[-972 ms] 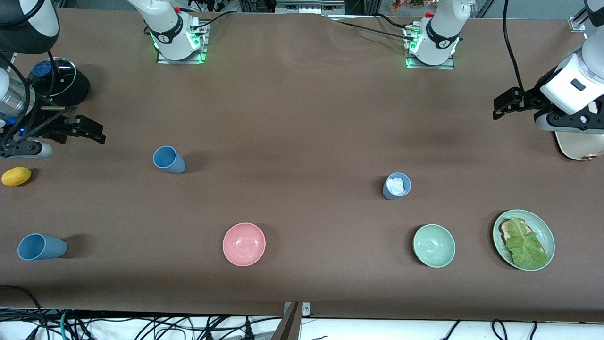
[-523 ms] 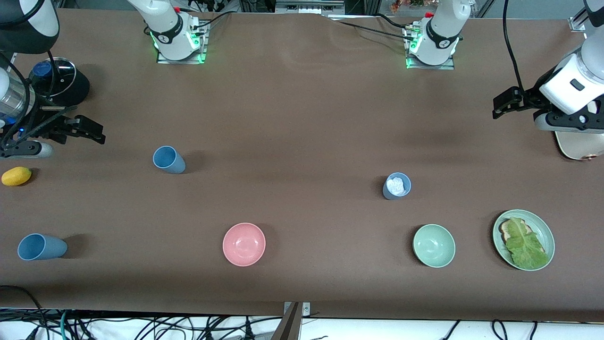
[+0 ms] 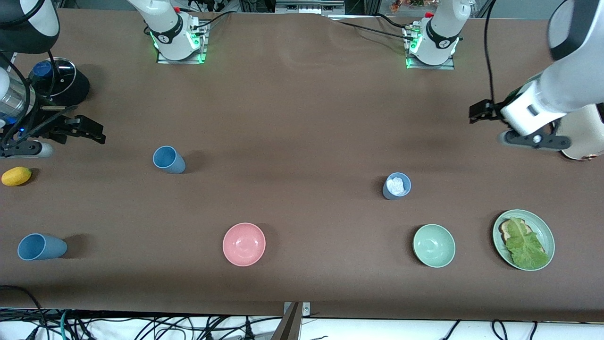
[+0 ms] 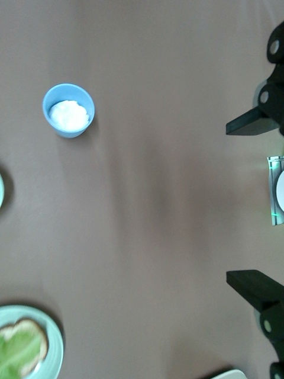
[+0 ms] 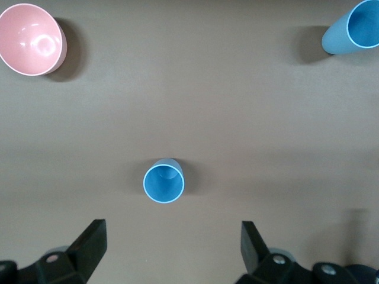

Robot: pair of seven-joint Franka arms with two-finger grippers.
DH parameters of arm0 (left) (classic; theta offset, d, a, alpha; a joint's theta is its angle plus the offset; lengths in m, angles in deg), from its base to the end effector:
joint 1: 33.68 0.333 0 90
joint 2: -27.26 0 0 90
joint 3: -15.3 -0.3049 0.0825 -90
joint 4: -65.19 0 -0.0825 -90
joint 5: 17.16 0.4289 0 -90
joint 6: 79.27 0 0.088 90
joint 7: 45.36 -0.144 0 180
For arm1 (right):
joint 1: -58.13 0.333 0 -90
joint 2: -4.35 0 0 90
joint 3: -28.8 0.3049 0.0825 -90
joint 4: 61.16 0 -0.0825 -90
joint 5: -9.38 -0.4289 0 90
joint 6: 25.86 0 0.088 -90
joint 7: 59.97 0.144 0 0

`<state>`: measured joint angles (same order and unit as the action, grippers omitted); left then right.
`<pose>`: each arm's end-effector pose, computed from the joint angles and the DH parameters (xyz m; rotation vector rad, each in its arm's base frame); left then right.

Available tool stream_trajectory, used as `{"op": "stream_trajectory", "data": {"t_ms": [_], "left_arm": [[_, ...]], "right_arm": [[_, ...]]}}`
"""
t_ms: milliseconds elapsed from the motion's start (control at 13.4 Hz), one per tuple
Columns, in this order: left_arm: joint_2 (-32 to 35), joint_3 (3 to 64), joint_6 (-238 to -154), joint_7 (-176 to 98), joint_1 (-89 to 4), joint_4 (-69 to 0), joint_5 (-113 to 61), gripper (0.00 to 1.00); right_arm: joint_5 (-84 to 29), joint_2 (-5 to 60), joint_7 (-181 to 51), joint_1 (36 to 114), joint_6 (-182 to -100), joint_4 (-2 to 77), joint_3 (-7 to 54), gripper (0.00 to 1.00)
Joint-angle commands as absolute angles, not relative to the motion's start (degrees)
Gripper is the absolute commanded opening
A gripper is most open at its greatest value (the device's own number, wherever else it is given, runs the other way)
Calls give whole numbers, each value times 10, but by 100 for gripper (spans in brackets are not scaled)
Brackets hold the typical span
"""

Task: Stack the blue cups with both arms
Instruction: 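Reach the left gripper down over the blue cup holding tissue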

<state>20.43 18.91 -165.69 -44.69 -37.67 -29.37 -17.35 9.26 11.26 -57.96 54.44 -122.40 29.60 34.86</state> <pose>0.5975 -0.0790 0.4604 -3.1012 0.1883 0.4080 0.6392 0.0241 0.5050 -3.1274 -0.0084 0.0307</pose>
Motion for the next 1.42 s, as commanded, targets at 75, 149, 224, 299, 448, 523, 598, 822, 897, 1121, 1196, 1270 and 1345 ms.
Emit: {"op": "stream_trajectory", "data": {"t_ms": [75,149,224,299,448,523,598,822,897,1121,1196,1270,1345], "left_arm": [[84,191,-1680,-420,-410,-222,-184,100],[44,191,-1682,-400,-414,-187,-182,100],[15,191,-1688,-388,-416,-161,-187,100],[1,192,-1707,-386,-417,-155,-189,100],[-18,192,-1767,-386,-419,-164,-207,100],[-36,192,-1776,-389,-419,-167,-219,100],[-50,192,-1783,-394,-422,-167,-217,100],[-63,192,-1798,-395,-435,-182,-217,100],[-66,192,-1802,-395,-437,-187,-217,100],[-82,192,-1824,-395,-451,-205,-216,100],[-82,192,-1832,-399,-449,-207,-216,100],[-89,192,-1842,-400,-450,-205,-216,100],[-94,191,-1859,-401,-448,-205,-216,100]], "right_arm": [[85,109,-577,540,-1222,293,353,100],[85,109,-577,540,-1222,293,353,100],[85,109,-577,540,-1222,293,353,100],[85,109,-577,540,-1222,293,353,100],[85,109,-577,540,-1222,293,353,100],[85,109,-577,540,-1222,293,353,100],[85,109,-577,540,-1222,293,353,100],[85,109,-577,540,-1222,293,353,100],[85,109,-577,540,-1222,293,353,100],[85,109,-577,540,-1221,293,353,100],[85,109,-577,540,-1221,293,353,100],[85,109,-577,540,-1221,293,353,100],[85,109,-577,540,-1221,293,353,100]]}}
